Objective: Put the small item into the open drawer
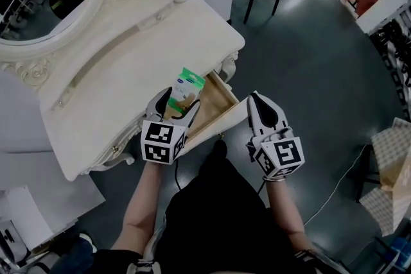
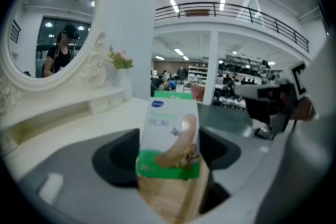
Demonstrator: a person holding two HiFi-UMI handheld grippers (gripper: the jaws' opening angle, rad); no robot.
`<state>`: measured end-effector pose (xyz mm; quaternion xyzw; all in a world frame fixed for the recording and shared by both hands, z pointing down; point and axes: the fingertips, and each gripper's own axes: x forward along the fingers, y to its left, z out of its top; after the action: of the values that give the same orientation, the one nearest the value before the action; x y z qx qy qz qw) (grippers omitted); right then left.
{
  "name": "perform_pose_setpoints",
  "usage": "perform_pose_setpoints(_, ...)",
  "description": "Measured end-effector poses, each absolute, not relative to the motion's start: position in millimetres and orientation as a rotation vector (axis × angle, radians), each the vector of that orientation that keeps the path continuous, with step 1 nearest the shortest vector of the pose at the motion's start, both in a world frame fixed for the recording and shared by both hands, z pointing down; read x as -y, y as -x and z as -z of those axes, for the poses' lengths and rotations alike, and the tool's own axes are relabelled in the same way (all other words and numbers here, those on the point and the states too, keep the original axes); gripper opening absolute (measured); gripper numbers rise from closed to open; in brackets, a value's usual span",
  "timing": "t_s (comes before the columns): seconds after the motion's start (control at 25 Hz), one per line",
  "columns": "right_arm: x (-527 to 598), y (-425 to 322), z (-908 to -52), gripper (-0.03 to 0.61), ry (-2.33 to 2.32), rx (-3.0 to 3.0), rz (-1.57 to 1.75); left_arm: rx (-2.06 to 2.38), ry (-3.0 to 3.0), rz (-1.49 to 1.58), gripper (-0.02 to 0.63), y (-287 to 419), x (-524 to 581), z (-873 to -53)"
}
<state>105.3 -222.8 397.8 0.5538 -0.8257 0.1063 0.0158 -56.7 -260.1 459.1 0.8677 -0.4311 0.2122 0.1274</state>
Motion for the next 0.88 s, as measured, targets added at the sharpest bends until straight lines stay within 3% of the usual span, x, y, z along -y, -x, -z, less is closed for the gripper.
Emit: perform_pose_setpoints(0.88,226.0,-134.3,-416.2,-0.003,-1.793,2.479,-0.403,0.851,-2.5,-1.031,0.353,1.5,255.6,-577.1)
